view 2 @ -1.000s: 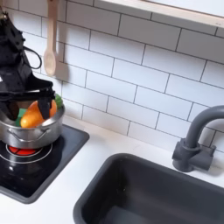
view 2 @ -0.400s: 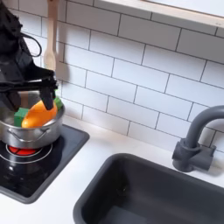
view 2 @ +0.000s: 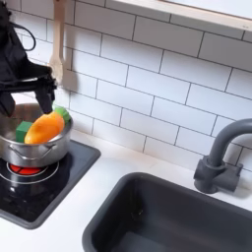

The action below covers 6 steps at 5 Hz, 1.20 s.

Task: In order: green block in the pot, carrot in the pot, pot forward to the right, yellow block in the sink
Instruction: 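Put the carrot in the pot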

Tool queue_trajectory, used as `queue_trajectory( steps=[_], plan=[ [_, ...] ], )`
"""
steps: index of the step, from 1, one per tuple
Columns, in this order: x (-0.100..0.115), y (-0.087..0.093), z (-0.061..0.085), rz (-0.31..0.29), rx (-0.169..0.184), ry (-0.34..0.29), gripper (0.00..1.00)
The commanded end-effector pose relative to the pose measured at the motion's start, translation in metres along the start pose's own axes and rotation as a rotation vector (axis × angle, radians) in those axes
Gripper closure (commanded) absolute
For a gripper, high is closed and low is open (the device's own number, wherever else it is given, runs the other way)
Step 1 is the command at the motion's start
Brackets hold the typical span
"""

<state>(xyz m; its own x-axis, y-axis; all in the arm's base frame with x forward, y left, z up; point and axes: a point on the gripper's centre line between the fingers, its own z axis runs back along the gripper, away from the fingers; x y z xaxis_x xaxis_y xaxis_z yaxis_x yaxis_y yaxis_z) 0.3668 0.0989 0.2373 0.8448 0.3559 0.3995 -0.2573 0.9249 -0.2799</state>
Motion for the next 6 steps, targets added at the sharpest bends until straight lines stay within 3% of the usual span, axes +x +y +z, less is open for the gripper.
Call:
queue_trajectory(
  steps=[1,2,4,6],
  plan=[
    [0.000,0.006,-0.018,0.025,0.016,0.042,0.00],
    [0.001,0.008,-0.023,0.031,0.016,0.043,1.00],
    [0.000,-0.008,-0.032,-0.004,-0.005,0.069,1.00],
    [0.005,-0.017,-0.042,0.020,-0.035,0.087,1.00]
  ],
)
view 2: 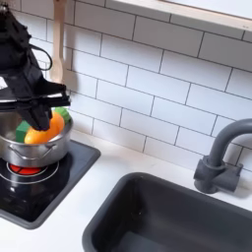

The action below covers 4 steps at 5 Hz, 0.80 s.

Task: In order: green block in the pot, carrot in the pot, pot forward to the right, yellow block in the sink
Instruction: 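Put the carrot in the pot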

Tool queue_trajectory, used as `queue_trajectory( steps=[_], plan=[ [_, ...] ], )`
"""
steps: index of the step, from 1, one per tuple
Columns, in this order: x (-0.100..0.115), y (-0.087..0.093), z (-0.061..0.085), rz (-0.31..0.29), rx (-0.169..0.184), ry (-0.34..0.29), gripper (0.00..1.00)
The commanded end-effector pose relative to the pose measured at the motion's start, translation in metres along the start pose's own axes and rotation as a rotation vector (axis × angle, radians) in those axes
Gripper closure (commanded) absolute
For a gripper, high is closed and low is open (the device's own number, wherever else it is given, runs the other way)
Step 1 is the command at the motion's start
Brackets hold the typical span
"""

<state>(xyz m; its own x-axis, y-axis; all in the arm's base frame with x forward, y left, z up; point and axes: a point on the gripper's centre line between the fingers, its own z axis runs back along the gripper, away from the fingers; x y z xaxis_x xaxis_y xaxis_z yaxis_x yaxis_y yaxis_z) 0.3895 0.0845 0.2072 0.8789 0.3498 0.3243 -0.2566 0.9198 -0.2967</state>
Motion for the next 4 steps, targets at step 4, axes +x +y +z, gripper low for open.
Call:
queue_trajectory(
  steps=[4],
  plan=[
    [0.0056,-0.0015,-0.0087,0.036,-0.028,0.001,1.00]
  ],
)
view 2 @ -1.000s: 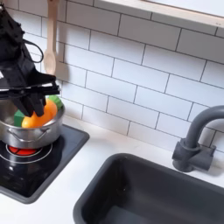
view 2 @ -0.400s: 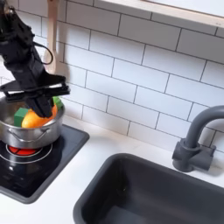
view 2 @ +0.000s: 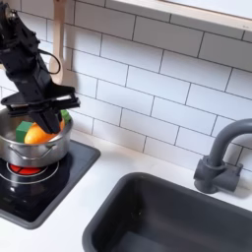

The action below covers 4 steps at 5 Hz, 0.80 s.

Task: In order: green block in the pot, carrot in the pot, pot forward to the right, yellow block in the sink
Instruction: 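Put the carrot in the pot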

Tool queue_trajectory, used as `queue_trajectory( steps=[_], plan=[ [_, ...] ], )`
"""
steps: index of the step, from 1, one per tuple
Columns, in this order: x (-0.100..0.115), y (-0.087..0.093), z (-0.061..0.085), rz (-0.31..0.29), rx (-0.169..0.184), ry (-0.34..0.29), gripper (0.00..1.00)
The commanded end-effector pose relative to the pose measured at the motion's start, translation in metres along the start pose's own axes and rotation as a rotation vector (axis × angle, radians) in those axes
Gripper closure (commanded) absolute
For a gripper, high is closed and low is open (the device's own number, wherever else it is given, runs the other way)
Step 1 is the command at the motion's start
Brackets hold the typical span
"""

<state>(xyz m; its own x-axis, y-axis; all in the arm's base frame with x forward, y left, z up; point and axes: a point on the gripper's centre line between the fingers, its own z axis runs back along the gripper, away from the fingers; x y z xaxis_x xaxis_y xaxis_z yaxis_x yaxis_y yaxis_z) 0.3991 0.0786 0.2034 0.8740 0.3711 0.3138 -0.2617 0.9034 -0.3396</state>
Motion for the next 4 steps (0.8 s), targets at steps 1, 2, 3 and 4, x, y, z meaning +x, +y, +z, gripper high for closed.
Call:
queue_trajectory(
  steps=[1,2,3,4],
  plan=[
    [0.002,0.008,0.000,0.025,0.025,-0.009,1.00],
    [0.003,0.020,0.004,0.058,0.057,-0.017,1.00],
    [0.003,0.022,0.003,0.067,0.062,-0.020,1.00],
    [0.004,0.015,0.005,0.038,0.049,-0.029,1.00]
  ],
)
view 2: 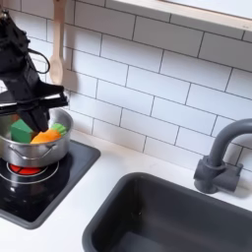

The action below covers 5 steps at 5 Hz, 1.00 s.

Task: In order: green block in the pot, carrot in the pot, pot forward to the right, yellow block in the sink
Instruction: 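Put the carrot in the pot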

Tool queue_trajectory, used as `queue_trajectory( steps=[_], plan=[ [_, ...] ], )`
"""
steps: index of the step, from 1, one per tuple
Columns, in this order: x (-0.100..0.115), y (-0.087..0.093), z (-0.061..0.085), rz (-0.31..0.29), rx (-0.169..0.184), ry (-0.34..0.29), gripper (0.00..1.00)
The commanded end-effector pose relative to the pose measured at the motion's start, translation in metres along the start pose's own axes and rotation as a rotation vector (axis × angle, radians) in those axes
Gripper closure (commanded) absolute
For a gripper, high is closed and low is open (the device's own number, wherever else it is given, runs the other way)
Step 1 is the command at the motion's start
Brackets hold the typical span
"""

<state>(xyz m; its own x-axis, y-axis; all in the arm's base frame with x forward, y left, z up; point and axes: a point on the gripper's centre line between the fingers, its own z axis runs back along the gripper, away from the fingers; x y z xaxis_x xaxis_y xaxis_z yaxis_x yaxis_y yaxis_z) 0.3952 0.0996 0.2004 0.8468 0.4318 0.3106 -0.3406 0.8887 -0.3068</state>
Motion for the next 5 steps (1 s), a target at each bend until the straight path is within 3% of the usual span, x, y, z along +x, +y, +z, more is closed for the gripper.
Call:
queue_trajectory(
  steps=[1,3,4,5],
  plan=[
    [-0.010,-0.011,0.012,-0.008,-0.029,-0.004,0.00],
    [-0.026,-0.018,0.039,0.030,-0.034,-0.050,0.00],
    [-0.028,-0.014,0.045,0.127,-0.023,-0.058,0.00],
    [-0.028,-0.004,0.040,0.313,0.031,-0.037,0.00]
  ],
)
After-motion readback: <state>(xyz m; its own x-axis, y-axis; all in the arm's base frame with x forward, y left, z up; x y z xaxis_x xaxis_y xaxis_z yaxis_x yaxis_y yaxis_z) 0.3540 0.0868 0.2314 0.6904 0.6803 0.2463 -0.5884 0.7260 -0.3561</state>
